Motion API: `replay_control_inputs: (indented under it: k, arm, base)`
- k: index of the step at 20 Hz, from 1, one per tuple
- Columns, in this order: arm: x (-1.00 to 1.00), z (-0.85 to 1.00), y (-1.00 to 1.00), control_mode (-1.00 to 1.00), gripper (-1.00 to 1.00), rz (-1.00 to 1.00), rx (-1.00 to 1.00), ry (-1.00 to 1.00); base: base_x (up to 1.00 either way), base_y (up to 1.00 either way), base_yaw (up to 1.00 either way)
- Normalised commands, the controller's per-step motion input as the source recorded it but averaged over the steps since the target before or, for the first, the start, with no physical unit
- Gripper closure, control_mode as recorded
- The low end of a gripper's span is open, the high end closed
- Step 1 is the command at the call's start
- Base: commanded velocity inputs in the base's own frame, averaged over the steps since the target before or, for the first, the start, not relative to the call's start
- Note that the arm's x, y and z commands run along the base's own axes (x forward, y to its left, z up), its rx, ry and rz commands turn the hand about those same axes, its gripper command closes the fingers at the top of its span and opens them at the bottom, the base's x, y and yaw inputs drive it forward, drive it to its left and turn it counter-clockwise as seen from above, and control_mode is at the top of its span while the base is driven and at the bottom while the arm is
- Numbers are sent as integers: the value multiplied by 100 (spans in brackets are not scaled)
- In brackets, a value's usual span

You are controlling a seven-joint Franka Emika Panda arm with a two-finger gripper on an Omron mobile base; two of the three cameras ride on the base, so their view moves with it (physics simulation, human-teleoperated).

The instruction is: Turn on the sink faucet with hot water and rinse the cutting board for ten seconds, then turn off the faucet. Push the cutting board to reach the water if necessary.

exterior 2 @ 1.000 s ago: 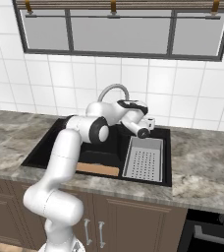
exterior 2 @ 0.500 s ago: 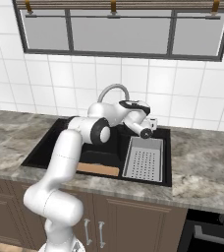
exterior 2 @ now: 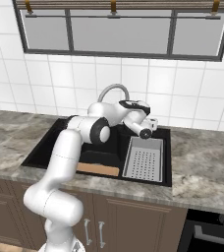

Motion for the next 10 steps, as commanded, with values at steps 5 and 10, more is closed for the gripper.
replay_control_inputs:
  k: [5,10]
  arm:
    - [-34,0,-81,-100,100,0,0,0]
    - [-36,0,-85,-100,100,0,1,0]
  base:
    - [0,0,0]
    - [0,0,0]
